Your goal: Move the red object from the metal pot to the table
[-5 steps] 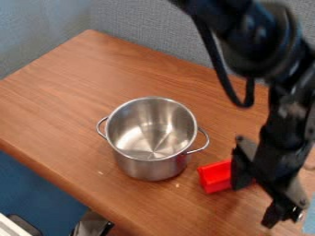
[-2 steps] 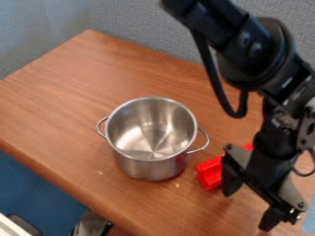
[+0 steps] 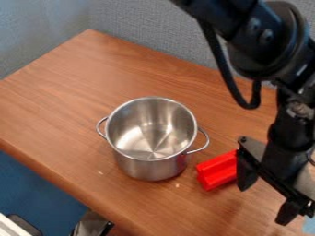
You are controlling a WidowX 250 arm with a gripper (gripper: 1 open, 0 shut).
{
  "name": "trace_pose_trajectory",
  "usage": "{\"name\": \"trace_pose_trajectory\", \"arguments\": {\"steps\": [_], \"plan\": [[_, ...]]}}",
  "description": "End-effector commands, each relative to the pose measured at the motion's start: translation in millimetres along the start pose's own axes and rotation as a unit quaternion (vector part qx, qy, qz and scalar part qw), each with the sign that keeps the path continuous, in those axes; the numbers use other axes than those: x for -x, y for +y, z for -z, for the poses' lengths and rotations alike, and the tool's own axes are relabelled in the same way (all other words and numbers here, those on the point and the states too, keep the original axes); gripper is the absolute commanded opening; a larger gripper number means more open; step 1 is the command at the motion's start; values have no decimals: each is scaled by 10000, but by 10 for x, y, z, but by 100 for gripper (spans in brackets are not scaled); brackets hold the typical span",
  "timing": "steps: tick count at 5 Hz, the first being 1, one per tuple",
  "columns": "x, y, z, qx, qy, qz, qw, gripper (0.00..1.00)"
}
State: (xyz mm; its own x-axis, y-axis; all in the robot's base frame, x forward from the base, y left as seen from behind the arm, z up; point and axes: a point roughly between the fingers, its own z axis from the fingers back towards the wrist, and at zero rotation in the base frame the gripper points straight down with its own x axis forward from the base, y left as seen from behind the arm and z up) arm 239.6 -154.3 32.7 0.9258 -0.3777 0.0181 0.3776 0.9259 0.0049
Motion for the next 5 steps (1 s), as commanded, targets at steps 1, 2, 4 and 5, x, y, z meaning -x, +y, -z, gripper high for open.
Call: {"name": "trace_pose_trajectory", "arguments": {"steps": [1, 2, 4, 5], "plan": [[-175, 53, -25, 33, 19, 73, 10000, 100], [-246, 147, -20, -19, 190, 110, 9998, 100], [-343, 245, -56, -73, 361, -1067, 9936, 100], [-399, 276, -66, -98, 457, -1553, 9868, 100]]}}
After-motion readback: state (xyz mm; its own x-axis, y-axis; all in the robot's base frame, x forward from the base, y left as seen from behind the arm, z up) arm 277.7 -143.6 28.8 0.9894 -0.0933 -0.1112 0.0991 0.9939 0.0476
